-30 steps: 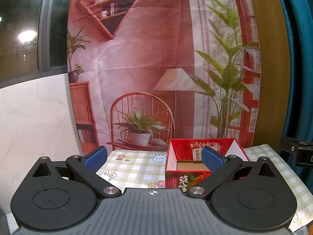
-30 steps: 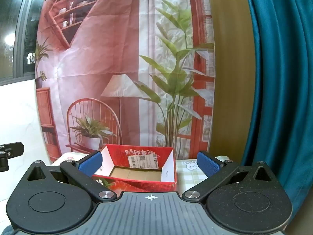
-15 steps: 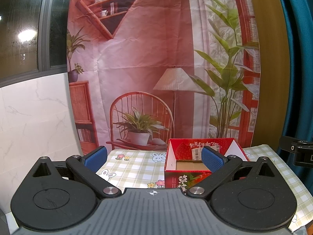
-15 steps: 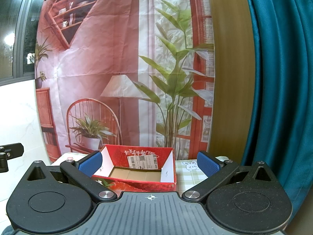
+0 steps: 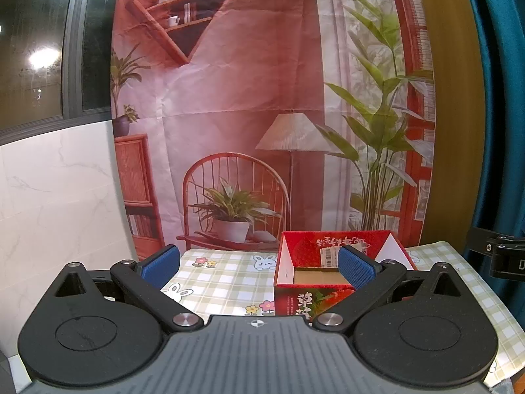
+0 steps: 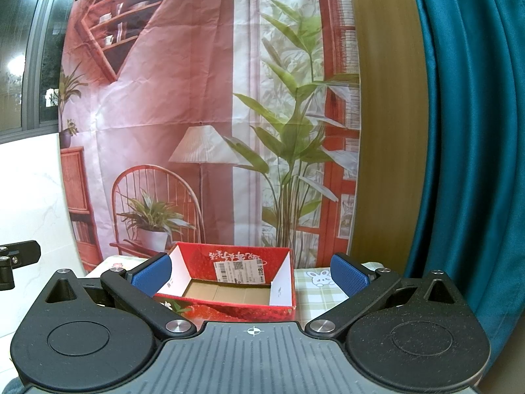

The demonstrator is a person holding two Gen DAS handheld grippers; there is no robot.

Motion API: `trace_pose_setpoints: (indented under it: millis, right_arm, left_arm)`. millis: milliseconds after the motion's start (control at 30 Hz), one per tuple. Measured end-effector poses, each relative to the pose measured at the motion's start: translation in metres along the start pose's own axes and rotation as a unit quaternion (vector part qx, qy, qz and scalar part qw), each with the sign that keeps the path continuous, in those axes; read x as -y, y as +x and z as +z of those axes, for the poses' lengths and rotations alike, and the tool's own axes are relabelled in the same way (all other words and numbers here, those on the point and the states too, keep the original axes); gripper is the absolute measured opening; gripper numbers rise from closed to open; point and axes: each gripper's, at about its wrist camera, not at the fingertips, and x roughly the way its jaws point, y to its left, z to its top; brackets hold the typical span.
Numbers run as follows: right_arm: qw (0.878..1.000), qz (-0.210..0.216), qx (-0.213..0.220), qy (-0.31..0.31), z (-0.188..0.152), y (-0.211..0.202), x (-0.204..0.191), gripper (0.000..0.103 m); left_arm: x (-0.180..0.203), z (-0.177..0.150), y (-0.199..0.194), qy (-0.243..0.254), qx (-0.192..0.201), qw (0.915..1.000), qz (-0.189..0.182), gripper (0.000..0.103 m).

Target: Organize soft objects

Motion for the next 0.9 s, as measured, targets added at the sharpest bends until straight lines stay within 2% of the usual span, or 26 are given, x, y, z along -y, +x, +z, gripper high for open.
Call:
trace_pose_setpoints:
  millis: [900]
  right_arm:
    - [1.0, 0.0, -0.001, 0.001, 0.0012, -0.0022, -0.0002, 0.103]
  left_arm:
    - [-0.0026, -0.0006, 0.0035, -0.003, -0.005, 1.0, -0.003, 0.103]
